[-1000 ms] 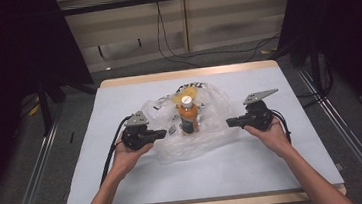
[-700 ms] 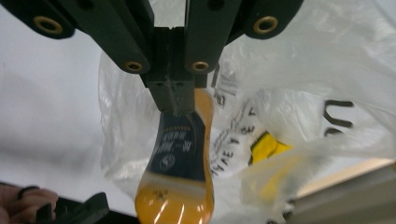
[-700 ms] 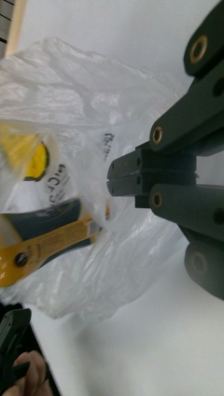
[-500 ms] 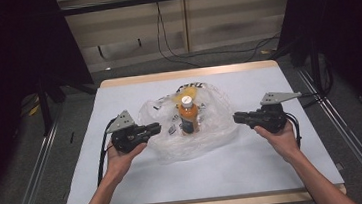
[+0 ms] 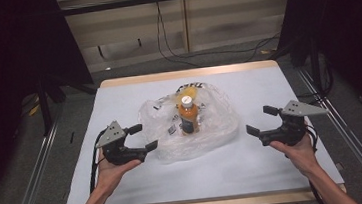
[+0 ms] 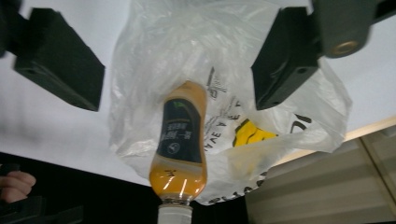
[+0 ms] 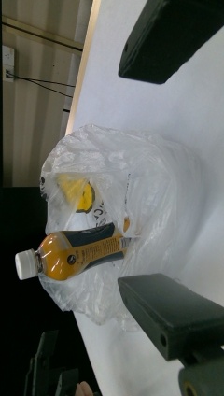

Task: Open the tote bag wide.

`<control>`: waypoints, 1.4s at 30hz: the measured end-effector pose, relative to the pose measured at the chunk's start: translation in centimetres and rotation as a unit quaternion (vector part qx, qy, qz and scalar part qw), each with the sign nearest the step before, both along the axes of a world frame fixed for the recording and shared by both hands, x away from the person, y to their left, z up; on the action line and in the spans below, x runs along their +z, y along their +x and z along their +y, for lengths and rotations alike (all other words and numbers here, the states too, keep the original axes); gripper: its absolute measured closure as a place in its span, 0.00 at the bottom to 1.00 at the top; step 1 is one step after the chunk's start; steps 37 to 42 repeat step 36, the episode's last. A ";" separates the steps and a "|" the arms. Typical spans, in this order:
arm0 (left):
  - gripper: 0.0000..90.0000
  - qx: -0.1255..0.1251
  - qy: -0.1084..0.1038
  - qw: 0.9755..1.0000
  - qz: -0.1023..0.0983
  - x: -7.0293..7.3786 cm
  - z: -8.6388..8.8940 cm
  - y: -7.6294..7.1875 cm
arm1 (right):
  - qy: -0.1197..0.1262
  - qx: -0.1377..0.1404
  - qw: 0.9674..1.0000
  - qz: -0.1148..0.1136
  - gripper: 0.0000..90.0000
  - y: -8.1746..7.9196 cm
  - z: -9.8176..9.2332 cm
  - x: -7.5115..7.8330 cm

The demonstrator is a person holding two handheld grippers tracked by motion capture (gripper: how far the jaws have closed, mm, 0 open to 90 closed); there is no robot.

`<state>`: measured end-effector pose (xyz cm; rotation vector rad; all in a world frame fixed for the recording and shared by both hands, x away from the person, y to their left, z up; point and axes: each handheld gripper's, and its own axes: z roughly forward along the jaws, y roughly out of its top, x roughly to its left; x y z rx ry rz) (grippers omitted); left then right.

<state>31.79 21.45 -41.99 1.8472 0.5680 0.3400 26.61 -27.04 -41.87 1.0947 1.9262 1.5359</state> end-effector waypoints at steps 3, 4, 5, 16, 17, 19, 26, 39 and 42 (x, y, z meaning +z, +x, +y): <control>0.08 0.014 0.001 1.000 -0.001 -0.3 0.7 -0.5 | 0.000 -0.005 1.000 0.003 0.01 -1.1 -0.6 -0.1; 0.07 0.021 -0.001 1.000 0.001 -0.3 1.0 -0.8 | -0.001 -0.007 1.000 0.008 0.03 -1.5 -0.8 -0.1; 0.05 0.026 -0.005 1.000 0.002 -0.4 1.2 -1.0 | 0.000 -0.008 1.000 0.018 0.04 -1.8 -0.9 -0.2; 0.03 0.061 0.008 0.998 0.006 -1.4 4.2 -4.2 | 0.002 -0.034 0.999 0.029 0.03 -5.1 -2.5 -1.5; 0.03 0.061 0.007 0.998 0.018 -1.6 4.3 -4.5 | 0.001 -0.036 0.999 0.030 0.03 -5.4 -2.6 -1.6; 0.03 0.065 0.010 0.998 0.012 -1.8 4.6 -5.2 | -0.002 -0.043 0.998 0.034 0.03 -6.0 -2.8 -1.9; 0.03 0.088 0.011 0.996 0.002 -2.7 5.2 -6.8 | 0.006 -0.065 0.997 0.037 0.03 -7.4 -3.7 -2.7; 0.02 0.103 0.010 0.995 0.014 -3.6 6.2 -7.1 | 0.017 -0.094 0.995 0.024 0.03 -8.5 -4.7 -2.6; 0.02 0.103 0.010 0.995 0.014 -3.6 6.2 -7.1 | 0.017 -0.094 0.995 0.024 0.03 -8.5 -4.7 -2.6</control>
